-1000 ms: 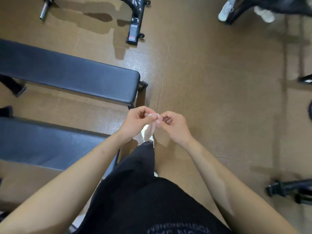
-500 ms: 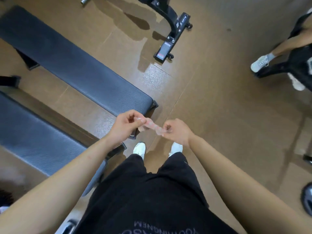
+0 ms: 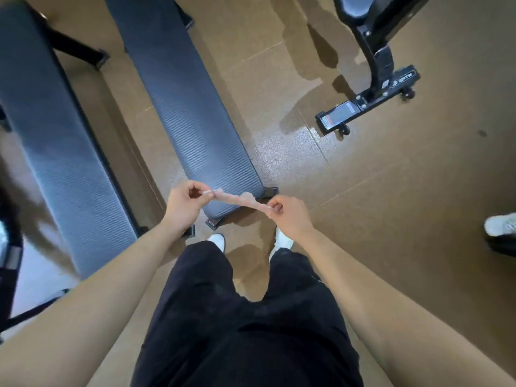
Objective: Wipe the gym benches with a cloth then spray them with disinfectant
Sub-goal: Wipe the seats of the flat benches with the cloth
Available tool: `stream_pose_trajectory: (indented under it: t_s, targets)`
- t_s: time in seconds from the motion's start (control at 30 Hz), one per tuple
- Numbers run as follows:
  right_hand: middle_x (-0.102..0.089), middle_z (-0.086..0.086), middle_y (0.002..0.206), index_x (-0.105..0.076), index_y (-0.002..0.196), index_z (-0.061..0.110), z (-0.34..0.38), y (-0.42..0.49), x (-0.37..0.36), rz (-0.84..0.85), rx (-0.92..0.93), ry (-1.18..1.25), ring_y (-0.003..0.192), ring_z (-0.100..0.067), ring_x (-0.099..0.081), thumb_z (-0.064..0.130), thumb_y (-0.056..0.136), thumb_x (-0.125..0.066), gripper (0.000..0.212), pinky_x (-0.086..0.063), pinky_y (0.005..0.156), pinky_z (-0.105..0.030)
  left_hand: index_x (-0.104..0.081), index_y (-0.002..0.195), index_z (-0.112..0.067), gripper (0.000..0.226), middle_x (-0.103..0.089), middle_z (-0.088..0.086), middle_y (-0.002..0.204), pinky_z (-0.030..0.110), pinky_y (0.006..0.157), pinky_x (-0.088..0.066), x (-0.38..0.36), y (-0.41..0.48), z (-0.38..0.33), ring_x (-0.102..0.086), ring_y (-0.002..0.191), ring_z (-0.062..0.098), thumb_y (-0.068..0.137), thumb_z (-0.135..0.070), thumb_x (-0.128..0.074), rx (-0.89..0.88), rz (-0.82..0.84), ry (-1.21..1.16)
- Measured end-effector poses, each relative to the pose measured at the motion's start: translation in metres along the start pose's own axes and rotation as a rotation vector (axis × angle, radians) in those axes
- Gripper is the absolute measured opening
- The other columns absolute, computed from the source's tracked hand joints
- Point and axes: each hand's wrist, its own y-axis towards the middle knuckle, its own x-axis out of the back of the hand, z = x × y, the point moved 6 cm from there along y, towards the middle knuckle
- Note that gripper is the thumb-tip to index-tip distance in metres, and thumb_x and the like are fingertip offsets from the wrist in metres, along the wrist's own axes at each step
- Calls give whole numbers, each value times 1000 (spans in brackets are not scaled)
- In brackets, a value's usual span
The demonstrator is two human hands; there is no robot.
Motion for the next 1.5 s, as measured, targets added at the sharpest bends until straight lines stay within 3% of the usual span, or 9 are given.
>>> stream_pose_trajectory:
  t_s: [0.2,0.47,0.53,0.77,0.93,1.07,1.2,1.33,1.5]
  targets:
    - [-70,3,90,-74,98,20,-2,66,13,-94,122,-119,80,-14,-62,21,95,-69,6,-46,68,-25,-71,87,-23,6,-74,-1,91,43,87,-59,-21,31,23,-70,87,18,91,-22,-75,54,-195,-7]
    - [-69,1,95,-70,95,19,-2,143,-20,-159,273,-210,96,-24,-60,10,90,-63,12,-50,84,-40,-70,99,-11,9,-70,-3,96,20,80,-51,-30,75,72,-62,83,7,95,-19,-71,-11,-281,35]
    - [-68,0,91,-69,90,17,-6,155,-38,-176,331,-306,94,-25,-57,9,87,-61,12,-47,81,-41,-69,100,-16,6,-70,-2,103,25,84,-52,-40,84,97,-63,90,10,96,-21,-70,-21,-290,109]
    - [-71,-3,90,-73,91,16,-75,193,-129,-7,293,-463,96,-34,-59,5,82,-62,18,-45,81,-42,-72,100,-19,8,-65,8,109,46,87,-49,-96,111,212,-58,103,34,95,-23,-67,8,-210,475]
    - [-65,-3,119,-69,123,18,-107,206,-176,286,212,-496,108,-30,-56,12,86,-64,38,-48,94,-42,-75,111,-13,28,-57,12,108,48,84,-47,-124,116,263,-49,103,38,84,-17,-70,74,-156,657]
    - [-65,-4,115,-71,120,15,-110,207,-172,228,222,-357,104,-24,-60,7,86,-65,36,-49,90,-33,-72,92,-14,18,-57,8,96,44,73,-43,-131,112,241,-51,91,35,82,-24,-62,-122,-328,667]
    - [-62,-3,117,-70,118,17,-123,216,-149,78,79,-196,103,-18,-62,4,87,-64,35,-49,92,-32,-69,107,-18,25,-64,5,120,48,87,-46,-166,137,195,-55,113,36,89,-32,-60,-392,-249,648]
    - [-57,-5,133,-57,140,17,-140,232,-142,86,-60,-111,101,-19,-64,4,90,-62,52,-47,99,-31,-44,152,-27,64,-41,7,159,62,118,-26,-216,186,179,-33,147,42,95,-55,-47,-443,43,809]
    - [-60,6,119,-51,147,19,-149,241,-142,110,-127,18,84,-2,-61,10,95,-66,55,-49,90,-21,-7,162,-43,73,-1,3,173,73,119,-4,-245,204,202,-1,157,44,98,-72,-23,-474,108,984]
